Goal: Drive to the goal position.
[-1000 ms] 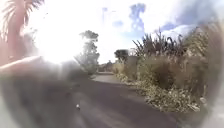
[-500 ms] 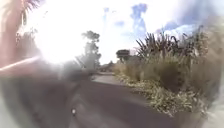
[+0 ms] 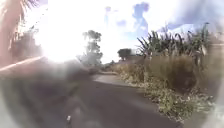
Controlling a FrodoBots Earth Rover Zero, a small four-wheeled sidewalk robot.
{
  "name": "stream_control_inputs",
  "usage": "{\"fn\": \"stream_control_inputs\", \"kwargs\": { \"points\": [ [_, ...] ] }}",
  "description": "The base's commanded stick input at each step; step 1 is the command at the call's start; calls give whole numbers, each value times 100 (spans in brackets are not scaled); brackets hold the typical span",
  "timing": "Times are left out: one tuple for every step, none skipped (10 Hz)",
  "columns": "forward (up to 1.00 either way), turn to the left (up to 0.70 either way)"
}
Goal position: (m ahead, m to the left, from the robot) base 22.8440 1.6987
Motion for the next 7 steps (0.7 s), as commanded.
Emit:
{"fn": "stream_control_inputs", "kwargs": {
  "points": [
    [50,1],
    [50,1],
    [50,1],
    [50,1],
    [50,1],
    [50,1],
    [50,1]
  ]
}}
